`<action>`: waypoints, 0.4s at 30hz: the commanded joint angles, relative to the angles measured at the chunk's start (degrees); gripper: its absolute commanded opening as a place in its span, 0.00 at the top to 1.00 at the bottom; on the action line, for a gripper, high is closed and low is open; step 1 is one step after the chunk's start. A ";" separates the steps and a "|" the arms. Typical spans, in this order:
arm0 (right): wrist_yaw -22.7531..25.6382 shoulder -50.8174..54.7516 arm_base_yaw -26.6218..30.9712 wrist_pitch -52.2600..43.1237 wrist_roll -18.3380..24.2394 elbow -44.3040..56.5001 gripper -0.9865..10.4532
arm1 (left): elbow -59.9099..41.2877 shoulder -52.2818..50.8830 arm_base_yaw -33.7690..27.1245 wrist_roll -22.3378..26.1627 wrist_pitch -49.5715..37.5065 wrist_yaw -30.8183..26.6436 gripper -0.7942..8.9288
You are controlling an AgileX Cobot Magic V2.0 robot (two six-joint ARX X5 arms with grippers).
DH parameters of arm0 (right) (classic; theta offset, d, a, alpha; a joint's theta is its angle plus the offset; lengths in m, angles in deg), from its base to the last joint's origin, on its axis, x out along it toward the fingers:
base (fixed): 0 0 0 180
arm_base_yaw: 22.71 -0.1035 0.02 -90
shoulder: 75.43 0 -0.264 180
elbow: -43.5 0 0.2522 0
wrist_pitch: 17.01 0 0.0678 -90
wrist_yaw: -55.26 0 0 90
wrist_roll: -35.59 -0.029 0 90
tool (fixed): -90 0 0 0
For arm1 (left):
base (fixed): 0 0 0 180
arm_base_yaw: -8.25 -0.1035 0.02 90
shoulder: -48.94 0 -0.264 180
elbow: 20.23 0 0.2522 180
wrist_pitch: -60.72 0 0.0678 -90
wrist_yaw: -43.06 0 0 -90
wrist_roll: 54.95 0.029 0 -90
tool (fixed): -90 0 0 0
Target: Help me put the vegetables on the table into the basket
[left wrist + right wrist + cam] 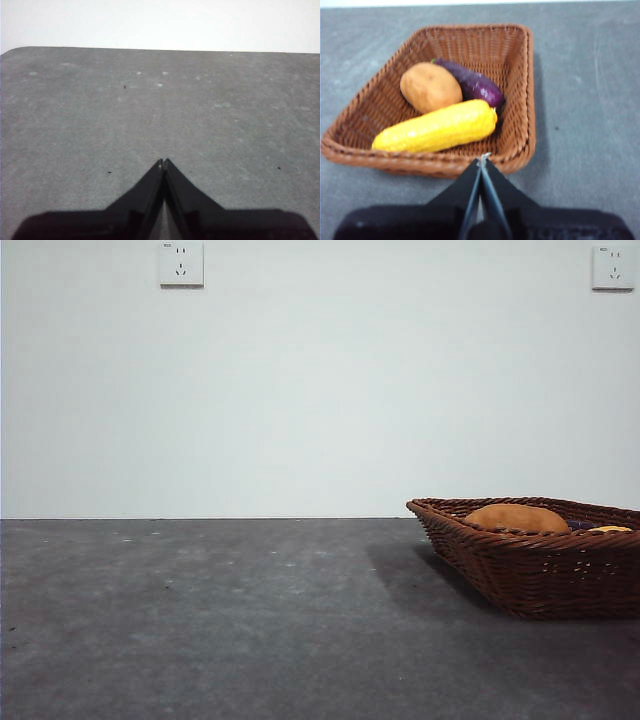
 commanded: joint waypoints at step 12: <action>0.42 0.09 0.02 0.17 -0.74 0.26 0.91 | -0.63 0.46 -0.20 -0.33 -0.42 0.00 0.92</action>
